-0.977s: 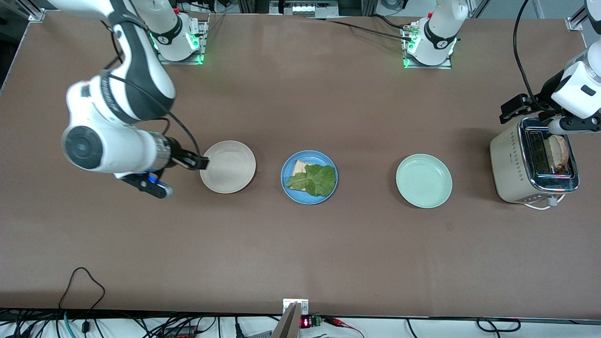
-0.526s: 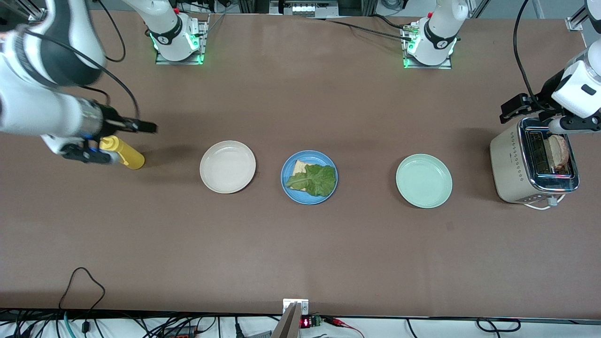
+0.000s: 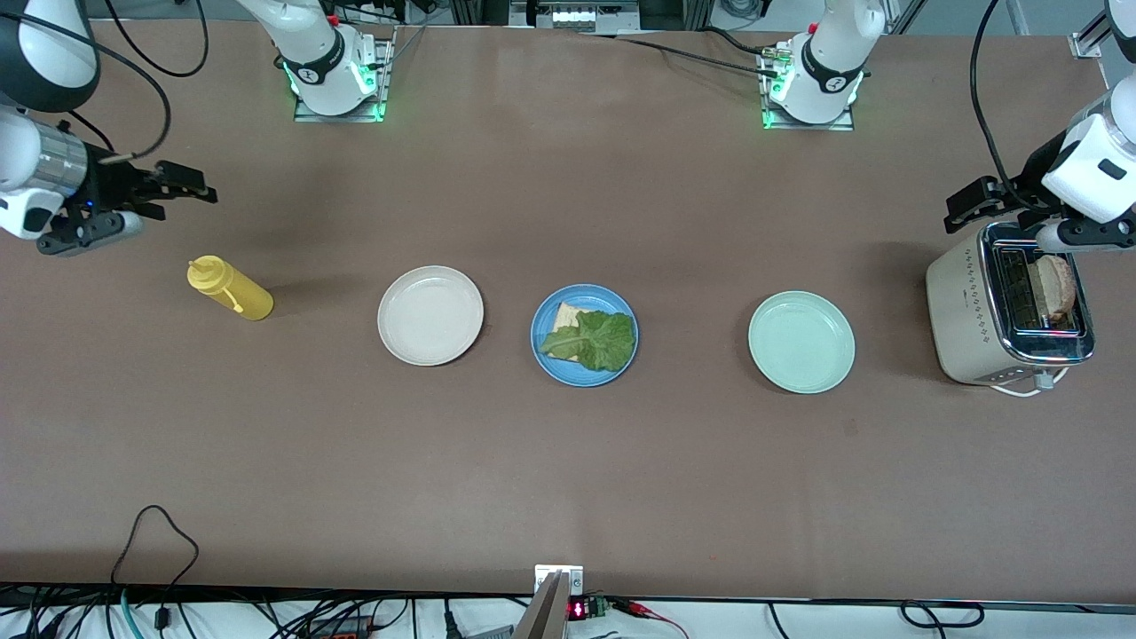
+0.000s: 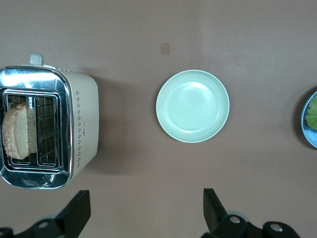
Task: Make sandwich in blue plate with both arms
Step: 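Release the lettuce and draw the right gripper back, then grasp the yellow mustard bottle with the right gripper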
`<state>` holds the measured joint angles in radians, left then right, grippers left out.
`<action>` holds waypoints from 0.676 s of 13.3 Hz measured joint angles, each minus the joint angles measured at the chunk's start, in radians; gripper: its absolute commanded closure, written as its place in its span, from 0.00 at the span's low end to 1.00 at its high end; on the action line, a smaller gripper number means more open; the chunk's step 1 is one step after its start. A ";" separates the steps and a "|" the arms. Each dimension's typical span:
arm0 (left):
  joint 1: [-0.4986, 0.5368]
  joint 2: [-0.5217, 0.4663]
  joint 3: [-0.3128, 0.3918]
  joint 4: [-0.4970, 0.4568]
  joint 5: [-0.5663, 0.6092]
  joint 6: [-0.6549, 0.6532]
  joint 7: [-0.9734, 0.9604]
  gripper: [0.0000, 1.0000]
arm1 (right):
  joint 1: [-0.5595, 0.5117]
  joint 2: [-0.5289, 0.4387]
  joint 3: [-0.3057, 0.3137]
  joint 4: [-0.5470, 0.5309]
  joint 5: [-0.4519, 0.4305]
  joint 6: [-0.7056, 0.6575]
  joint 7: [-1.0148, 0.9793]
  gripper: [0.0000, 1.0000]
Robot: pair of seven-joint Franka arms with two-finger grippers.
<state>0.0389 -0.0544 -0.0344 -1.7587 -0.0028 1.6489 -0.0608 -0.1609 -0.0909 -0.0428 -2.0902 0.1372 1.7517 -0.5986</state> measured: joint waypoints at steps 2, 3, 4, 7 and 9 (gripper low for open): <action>0.000 0.000 -0.001 0.000 0.000 0.000 0.000 0.00 | -0.057 0.000 0.000 -0.040 0.000 0.077 -0.222 0.00; 0.000 0.000 -0.002 0.000 0.000 0.000 0.001 0.00 | -0.078 0.001 -0.001 -0.062 0.001 0.120 -0.324 0.00; 0.000 0.000 -0.003 0.000 0.000 0.000 0.001 0.00 | -0.094 0.001 -0.001 -0.082 0.002 0.165 -0.414 0.00; 0.000 0.000 -0.009 0.000 0.000 0.000 0.001 0.00 | -0.141 0.015 -0.001 -0.124 0.095 0.255 -0.689 0.00; 0.000 0.000 -0.011 0.000 0.000 0.000 0.001 0.00 | -0.192 0.063 -0.002 -0.135 0.219 0.288 -0.906 0.00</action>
<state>0.0388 -0.0549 -0.0457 -1.7587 -0.0029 1.6489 -0.0597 -0.3532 -0.0276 -0.0449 -2.2253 0.3567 2.0395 -1.5043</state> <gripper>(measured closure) 0.000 0.000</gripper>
